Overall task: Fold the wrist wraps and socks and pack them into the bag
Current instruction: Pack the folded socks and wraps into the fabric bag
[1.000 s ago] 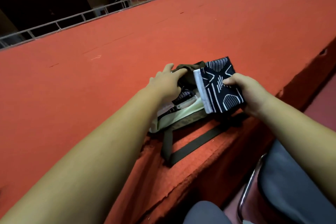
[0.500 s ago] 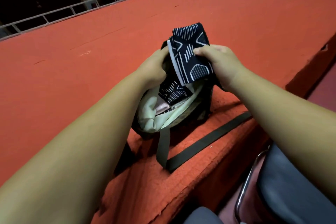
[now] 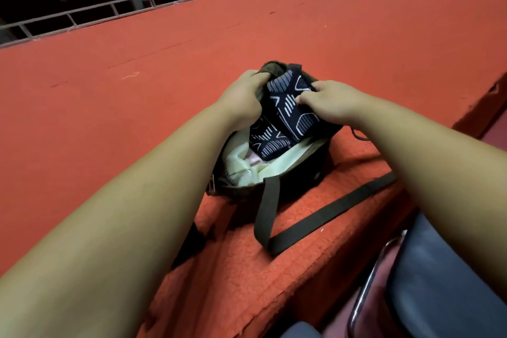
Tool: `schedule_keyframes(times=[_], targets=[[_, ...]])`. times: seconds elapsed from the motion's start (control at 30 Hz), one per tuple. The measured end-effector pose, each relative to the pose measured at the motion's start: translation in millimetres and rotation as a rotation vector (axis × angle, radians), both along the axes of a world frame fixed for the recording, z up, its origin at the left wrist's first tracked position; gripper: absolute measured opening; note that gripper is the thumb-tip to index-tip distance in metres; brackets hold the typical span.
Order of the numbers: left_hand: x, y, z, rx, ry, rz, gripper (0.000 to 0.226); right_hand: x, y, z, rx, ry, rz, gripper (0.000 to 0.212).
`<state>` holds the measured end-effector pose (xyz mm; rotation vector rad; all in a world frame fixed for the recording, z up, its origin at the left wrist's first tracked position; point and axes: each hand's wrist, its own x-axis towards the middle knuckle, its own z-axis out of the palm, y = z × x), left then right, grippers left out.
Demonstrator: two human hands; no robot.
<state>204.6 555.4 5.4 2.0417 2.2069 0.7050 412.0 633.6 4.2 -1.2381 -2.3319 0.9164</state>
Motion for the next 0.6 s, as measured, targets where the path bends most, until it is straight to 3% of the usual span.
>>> schedule_keyframes(times=[0.1, 0.23, 0.33, 0.47, 0.6], targets=[[9.3, -2.4, 5.2, -0.068, -0.009, 0.038, 0.071, 1.0, 2.9, -6.0, 0.02, -0.193, 0.014, 0.042], [17.2, -8.2, 4.9, -0.248, 0.046, -0.04, 0.103, 6.4, 5.2, -15.5, -0.102, -0.157, -0.025, 0.044], [13.8, -10.1, -5.3, -0.259, 0.088, -0.038, 0.121, -1.4, 3.7, -18.9, -0.075, -0.211, -0.004, 0.042], [17.8, -15.3, -15.2, -0.164, 0.104, -0.068, 0.109, -14.7, -1.9, -22.7, -0.025, -0.375, 0.014, 0.049], [37.1, -27.3, -16.5, -0.131, 0.229, 0.013, 0.064, -16.1, 1.6, -36.8, 0.02, -0.357, -0.034, 0.049]])
